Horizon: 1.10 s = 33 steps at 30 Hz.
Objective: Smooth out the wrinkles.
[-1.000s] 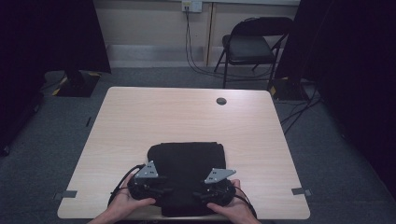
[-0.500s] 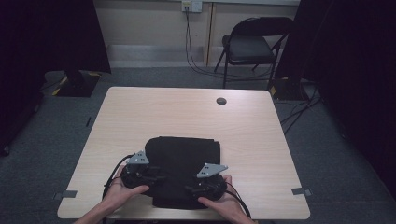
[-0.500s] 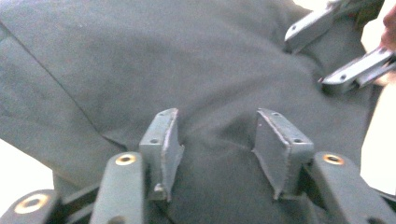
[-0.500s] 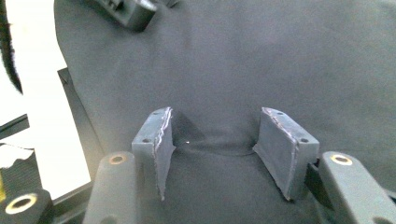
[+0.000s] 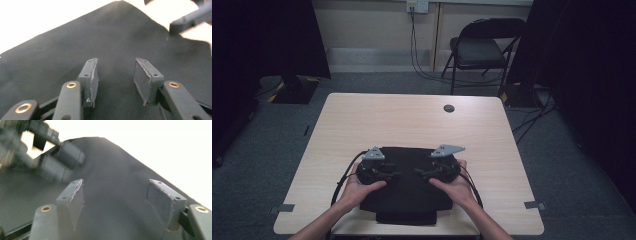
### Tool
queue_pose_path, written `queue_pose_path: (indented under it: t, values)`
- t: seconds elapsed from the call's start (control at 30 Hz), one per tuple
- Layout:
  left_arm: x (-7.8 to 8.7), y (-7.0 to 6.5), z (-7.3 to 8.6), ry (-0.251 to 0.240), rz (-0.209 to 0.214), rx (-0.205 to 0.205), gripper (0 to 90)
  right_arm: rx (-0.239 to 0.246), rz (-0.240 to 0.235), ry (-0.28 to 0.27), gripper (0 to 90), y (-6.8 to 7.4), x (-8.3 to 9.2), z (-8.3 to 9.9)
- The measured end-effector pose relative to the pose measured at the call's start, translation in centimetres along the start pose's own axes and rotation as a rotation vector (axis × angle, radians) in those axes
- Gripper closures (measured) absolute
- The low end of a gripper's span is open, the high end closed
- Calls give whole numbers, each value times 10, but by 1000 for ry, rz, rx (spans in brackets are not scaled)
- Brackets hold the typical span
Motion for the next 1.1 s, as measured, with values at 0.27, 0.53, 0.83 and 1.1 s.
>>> queue_pose_path:
  t: [0.27, 0.53, 0.83, 1.1]
  values:
    - [-11, 1, 12, 5, -28, -41, 482, 43, -6, 36, 236, -31, -61, -25]
    - [-11, 1, 14, 5, -21, -64, 476, 53, -30, 119, 226, -39, -96, -16]
    - [-10, 0, 11, 17, -15, -61, 395, 64, -29, 144, 184, -45, -103, -8]
    - [-8, 3, 11, 43, -35, -45, 299, 74, -21, 150, 135, -49, -106, -8]
Point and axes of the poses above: each handheld gripper's, and its own axes: x roughly backward along the jaws, z roughly out of its underside, y roughly to its left, the point moved 3 cm from there along -x, roughly forward along the jaws, and after that the axes turned 6 degrees about x, right-handed, at the moved point
